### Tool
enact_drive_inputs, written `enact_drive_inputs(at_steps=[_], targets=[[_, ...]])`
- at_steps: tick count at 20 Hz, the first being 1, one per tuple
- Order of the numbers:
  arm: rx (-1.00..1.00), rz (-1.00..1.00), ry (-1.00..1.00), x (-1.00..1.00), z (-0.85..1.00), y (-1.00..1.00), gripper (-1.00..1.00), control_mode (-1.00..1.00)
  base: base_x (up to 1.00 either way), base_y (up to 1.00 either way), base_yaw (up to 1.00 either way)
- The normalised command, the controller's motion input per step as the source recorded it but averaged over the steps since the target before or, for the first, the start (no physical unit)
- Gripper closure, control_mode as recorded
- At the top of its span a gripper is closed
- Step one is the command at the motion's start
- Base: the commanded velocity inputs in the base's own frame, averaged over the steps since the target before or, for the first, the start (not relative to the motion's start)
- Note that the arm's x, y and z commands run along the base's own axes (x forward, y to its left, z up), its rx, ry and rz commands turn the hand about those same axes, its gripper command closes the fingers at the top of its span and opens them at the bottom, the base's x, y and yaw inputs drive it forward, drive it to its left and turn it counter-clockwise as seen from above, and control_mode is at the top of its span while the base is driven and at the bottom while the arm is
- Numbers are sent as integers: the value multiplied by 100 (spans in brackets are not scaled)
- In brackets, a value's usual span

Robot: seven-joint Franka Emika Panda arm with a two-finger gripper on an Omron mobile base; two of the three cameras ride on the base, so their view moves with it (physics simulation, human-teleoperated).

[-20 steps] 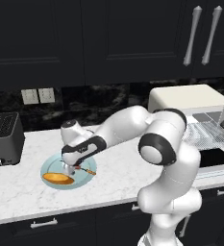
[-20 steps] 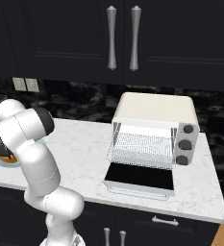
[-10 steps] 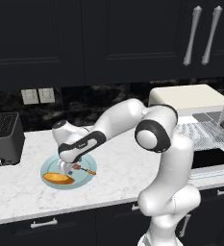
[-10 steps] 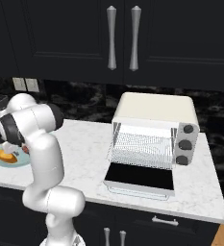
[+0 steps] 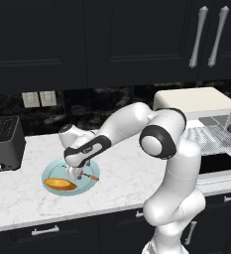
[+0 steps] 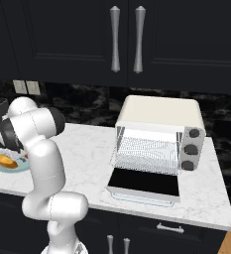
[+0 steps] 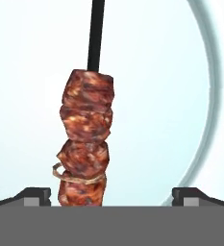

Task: Pick up the kebab skewer and baguette bread, and place them inside the toaster oven. Close the toaster oven door and start by setting the timer.

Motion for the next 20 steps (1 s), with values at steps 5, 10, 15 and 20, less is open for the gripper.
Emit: enact_drive_inputs(at_steps=[5,10,15,20], targets=[[0,3,0,0,-28,-1,-100,-100,0,0,0],[2,4,0,0,-29,0,100,-100,0,0,0],[3,7,0,-5,-56,0,100,-100,0,0,0],[7,10,6,-21,-52,0,100,-100,0,0,0]])
